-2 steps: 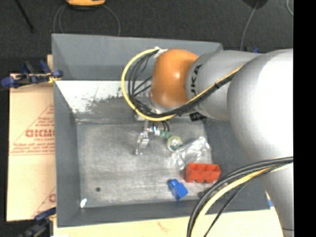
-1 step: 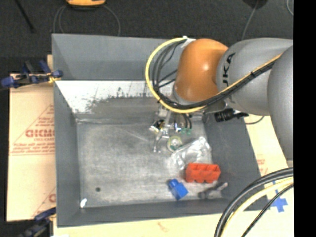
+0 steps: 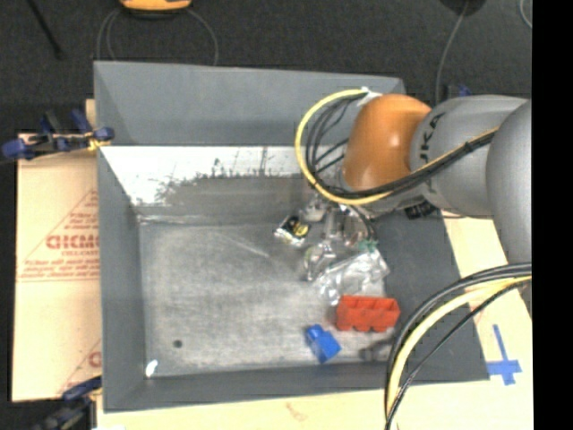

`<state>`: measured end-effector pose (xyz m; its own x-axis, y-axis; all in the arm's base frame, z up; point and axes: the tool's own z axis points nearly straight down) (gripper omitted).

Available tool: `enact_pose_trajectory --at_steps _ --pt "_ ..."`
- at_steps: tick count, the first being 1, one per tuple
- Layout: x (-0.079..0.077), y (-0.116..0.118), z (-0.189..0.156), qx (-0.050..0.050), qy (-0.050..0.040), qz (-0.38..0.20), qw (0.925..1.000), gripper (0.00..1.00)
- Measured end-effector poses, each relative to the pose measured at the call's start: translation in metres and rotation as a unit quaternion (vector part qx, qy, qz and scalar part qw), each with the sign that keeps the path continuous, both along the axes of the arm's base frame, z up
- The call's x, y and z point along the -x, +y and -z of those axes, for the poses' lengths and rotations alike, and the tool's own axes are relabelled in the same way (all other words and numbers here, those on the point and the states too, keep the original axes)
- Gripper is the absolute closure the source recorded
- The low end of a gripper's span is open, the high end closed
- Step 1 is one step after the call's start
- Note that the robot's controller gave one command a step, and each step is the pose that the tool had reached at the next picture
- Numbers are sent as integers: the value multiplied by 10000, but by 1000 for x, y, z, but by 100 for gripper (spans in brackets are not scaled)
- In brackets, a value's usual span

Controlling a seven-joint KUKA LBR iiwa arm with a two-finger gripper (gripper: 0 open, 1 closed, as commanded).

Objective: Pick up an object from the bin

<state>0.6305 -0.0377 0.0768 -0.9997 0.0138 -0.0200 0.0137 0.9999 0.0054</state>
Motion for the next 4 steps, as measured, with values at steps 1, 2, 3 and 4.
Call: enact_pose_trajectory --at_steps 1,2,3,4 --pt "-27 15 -4 67 79 -591 9982 0" --pt "-29 17 -6 41 38 -581 9983 100" --pt "-21 -4 0 70 10 -2640 9645 100" --pt "-19 -4 2 61 50 -2627 9648 0"
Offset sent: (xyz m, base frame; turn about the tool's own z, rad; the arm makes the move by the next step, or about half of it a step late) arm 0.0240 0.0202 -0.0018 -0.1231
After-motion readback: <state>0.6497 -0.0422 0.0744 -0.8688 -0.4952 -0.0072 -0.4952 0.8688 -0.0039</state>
